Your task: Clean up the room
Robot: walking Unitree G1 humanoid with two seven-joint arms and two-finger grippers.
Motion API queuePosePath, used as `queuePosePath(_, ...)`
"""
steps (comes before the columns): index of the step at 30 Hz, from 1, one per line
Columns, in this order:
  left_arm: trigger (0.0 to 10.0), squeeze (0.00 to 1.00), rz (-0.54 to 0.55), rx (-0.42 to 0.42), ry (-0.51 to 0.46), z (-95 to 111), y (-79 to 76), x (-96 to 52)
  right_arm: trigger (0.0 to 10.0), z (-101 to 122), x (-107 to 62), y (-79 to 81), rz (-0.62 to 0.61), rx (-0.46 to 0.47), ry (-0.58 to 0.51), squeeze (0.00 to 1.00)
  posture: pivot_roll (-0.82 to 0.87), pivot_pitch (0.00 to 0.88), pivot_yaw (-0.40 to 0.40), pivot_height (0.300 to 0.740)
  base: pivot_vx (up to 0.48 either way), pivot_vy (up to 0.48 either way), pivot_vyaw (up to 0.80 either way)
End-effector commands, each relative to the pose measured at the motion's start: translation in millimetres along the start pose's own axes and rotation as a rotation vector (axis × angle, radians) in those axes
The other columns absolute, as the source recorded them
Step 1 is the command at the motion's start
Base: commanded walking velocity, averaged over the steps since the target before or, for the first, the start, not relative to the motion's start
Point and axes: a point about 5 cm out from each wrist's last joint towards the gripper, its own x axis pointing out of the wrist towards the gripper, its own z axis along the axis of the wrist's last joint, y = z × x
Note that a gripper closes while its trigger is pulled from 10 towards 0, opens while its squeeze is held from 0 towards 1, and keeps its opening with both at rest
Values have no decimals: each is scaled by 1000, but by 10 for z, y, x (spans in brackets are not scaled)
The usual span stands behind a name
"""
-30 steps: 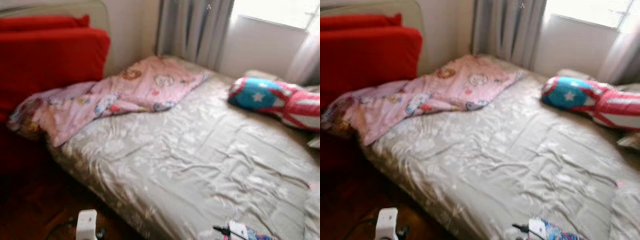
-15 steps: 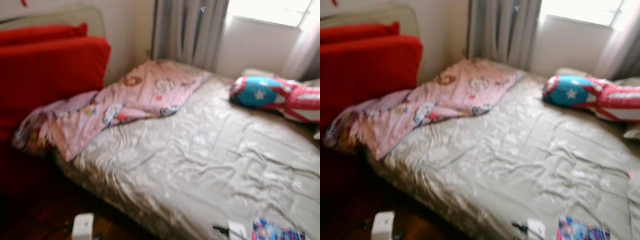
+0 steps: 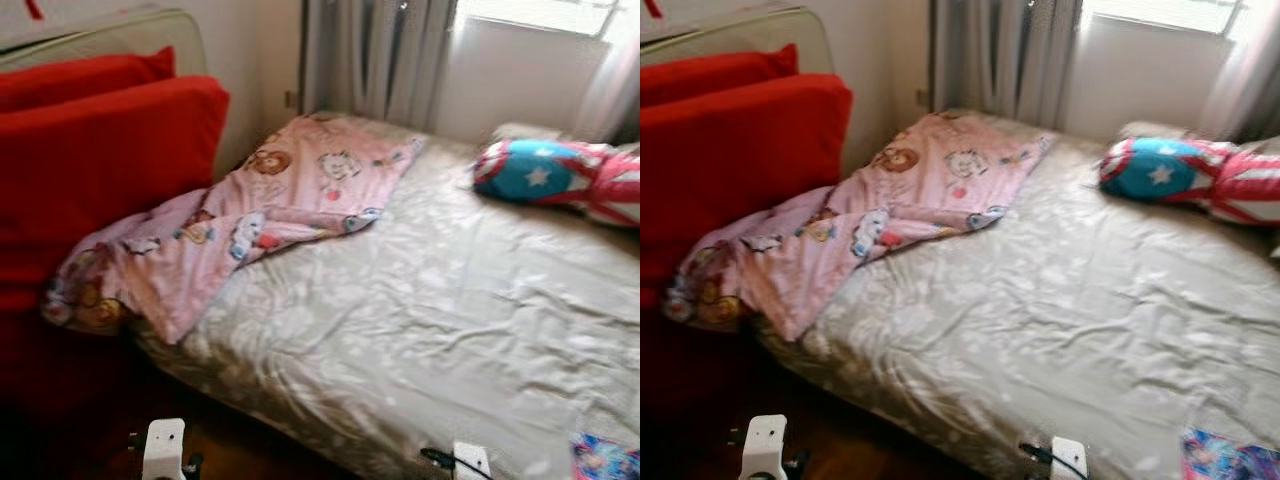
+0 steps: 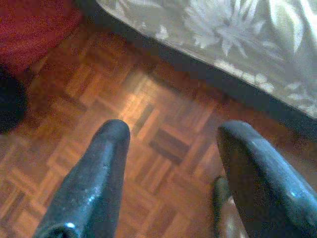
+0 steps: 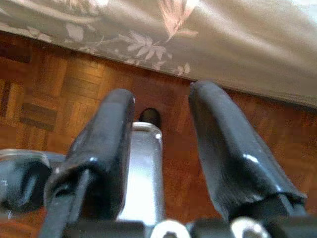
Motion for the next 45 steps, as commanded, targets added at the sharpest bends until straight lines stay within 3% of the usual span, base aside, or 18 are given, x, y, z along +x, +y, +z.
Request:
queuePosePath(1,10000,0,14,12,11,-19,70,-7,10000,19,8,41,11,8,-10,0,12,0,-36,740,0,480,0)
queuePosePath(31,10000,0,35,16,2,-3,143,-10,10000,16,10,76,28,18,-16,0,22,0,-28,740,0,476,0)
queuePosePath(45,10000,0,28,14,-9,7,131,-9,10000,35,10,88,56,-17,-26,0,24,0,-33,740,0,22,57)
